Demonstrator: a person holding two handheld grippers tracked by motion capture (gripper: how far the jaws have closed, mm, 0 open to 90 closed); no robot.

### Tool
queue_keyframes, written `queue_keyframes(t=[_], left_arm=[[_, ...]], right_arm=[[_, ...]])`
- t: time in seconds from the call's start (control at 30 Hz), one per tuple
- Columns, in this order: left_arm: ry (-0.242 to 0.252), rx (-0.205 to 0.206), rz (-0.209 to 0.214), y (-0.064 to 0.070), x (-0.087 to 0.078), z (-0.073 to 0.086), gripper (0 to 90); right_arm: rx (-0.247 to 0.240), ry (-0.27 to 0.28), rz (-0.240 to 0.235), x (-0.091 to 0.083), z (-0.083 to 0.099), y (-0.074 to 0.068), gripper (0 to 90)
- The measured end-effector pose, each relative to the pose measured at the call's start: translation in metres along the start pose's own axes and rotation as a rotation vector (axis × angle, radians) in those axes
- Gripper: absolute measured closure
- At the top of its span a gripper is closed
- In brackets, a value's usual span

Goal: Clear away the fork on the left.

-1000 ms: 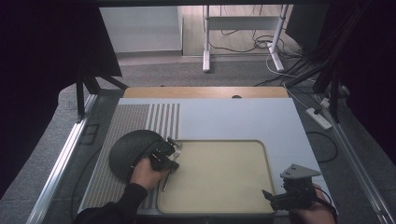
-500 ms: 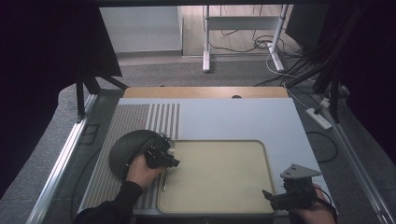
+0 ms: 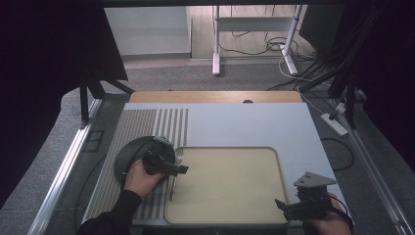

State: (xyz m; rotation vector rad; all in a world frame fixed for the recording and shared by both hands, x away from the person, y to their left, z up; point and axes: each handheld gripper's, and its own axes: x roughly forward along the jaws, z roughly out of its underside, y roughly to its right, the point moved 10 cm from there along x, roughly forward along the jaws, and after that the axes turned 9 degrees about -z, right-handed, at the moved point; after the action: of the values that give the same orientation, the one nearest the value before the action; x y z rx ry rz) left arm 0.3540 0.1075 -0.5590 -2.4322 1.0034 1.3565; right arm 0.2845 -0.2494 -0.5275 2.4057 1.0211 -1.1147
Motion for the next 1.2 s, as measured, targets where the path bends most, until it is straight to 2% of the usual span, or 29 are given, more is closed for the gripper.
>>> queue_keyframes(t=[0.07, 0.27, 0.4, 0.63, 0.87, 1.2], left_arm=[[0.012, 0.022, -0.012, -0.002, -0.003, 0.002, 5.1], [0.065, 0.024, -0.019, -0.005, -0.012, 0.006, 0.4], [0.076, 0.015, -0.001, -0.005, -0.018, 0.011, 0.2], [0.108, 0.010, -0.009, -0.007, -0.029, 0.017, 0.0], [0.109, 0.007, -0.005, -0.008, -0.036, 0.027, 0.0], [0.117, -0.016, -0.052, -0.013, -0.047, 0.044, 0.0]], right_arm=[[0.000, 0.000, 0.000, 0.000, 0.000, 0.000, 0.0], [0.001, -0.001, 0.000, 0.000, 0.000, 0.000, 0.0], [0.001, -0.002, 0.000, 0.000, 0.000, 0.000, 0.0], [0.002, -0.001, 0.000, 0.000, 0.000, 0.000, 0.0], [0.004, -0.003, -0.001, 0.000, 0.000, 0.000, 0.0], [0.005, -0.001, 0.000, 0.000, 0.000, 0.000, 0.0]])
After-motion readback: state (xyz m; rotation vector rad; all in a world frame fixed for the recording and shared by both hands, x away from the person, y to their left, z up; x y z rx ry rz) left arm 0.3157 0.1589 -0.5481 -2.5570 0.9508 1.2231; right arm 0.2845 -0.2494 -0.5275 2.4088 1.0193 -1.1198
